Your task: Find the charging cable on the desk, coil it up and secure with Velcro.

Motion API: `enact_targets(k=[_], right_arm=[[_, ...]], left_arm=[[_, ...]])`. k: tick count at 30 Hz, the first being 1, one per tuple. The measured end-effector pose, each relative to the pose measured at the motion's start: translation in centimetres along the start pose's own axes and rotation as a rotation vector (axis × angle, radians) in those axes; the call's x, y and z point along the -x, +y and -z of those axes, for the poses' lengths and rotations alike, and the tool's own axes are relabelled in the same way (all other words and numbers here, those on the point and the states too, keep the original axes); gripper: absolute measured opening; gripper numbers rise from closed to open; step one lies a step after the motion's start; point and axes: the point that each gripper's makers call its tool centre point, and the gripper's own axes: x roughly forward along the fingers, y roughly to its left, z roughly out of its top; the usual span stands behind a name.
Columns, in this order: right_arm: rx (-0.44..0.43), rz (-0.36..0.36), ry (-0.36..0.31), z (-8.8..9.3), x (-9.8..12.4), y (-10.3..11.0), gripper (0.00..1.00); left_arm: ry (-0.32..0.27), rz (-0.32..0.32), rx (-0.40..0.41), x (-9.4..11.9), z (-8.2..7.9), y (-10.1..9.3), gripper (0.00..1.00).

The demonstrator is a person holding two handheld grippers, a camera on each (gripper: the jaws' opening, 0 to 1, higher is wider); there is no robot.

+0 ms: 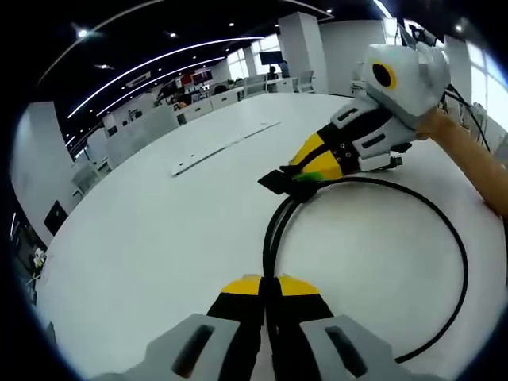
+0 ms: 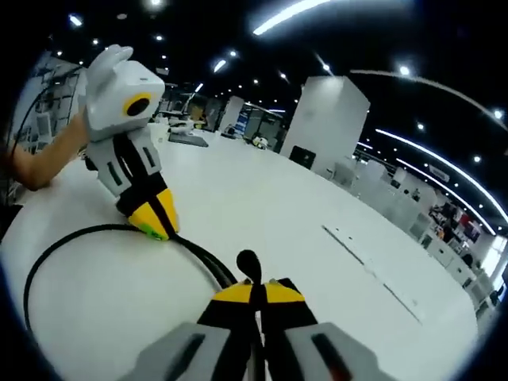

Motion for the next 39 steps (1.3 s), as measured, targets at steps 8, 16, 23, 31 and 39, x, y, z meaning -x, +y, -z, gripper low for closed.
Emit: enact_targets(k=[8,16,23,31,39], right_arm=[[-0.083,0.005,-0.013,0.4,-0.9,-0.2,0.05],[-0.138,0.015,0.016,0.9,-1.4,-1.0,0.05],[-0.176,-0.039,0.025,1.0,-1.6,-1.0,0.05],[-0.207,-0.079,-0.028,1.2,-1.6,-1.0,0.08],[-0.145,-0.015,-0.01,1.2,-1.8,-2.0,0.18]], left_arm=[[-0.011,0.01,-0.019,-0.1,-0.1,-0.1,0.06],[-0.019,0.017,-0.006,-0.1,-0.1,0.0,0.06],[-0.021,0.016,-0.004,-0.1,-0.1,0.0,0.06],[-0.023,0.013,-0.003,-0.1,-0.1,0.1,0.06],[-0.027,0.014,0.005,-0.1,-0.1,0.1,0.06]])
